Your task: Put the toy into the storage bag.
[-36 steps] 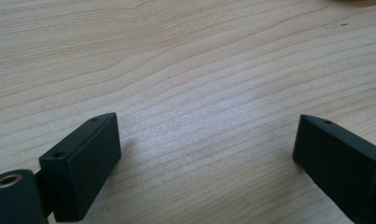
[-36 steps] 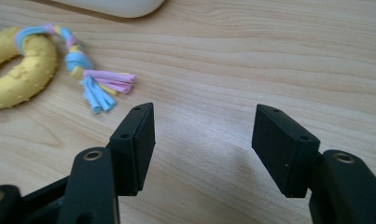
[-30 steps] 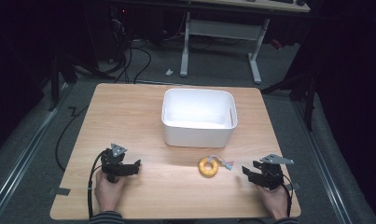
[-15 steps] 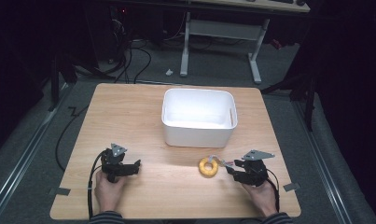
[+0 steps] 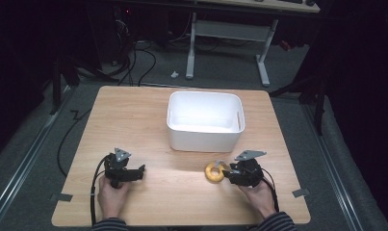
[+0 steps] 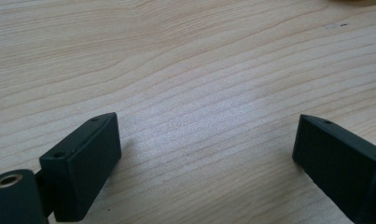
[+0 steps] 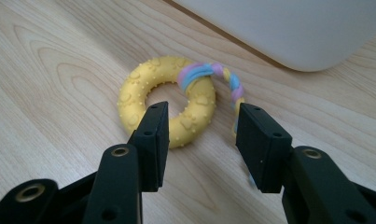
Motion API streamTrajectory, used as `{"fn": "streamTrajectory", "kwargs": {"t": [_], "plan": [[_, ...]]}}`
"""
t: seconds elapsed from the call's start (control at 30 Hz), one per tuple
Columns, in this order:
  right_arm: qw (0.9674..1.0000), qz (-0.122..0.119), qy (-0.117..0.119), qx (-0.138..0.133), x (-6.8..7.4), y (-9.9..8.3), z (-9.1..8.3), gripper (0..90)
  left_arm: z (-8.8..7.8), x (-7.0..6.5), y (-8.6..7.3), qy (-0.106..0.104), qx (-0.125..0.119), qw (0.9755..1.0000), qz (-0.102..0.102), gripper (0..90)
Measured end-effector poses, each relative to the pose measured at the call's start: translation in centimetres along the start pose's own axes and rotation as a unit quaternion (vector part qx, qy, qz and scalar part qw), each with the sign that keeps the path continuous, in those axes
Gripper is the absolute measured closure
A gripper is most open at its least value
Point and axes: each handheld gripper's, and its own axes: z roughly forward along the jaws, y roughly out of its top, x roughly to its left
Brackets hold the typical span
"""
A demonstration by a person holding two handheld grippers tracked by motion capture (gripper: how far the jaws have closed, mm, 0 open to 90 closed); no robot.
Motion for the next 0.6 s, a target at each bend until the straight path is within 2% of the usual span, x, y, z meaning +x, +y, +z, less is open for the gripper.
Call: {"fn": "streamTrajectory", "kwargs": {"t": [0.23, 0.4, 0.6], "plan": [[0.9996, -0.007, 0.007, 0.028, 0.2, 1.2, 1.0, 57.1, 0.0, 0.0, 0.0, 0.000, 0.000, 1.0000, 0.000, 8.1], [0.9982, -0.004, 0.003, 0.059, 0.1, 2.3, 2.0, 57.9, 0.0, 0.0, 0.0, 0.000, 0.000, 1.0000, 0.000, 8.1], [0.9967, -0.008, -0.001, 0.080, 0.1, 2.9, 2.8, 58.1, 0.0, 0.0, 0.0, 0.000, 0.000, 1.0000, 0.000, 8.1]]}}
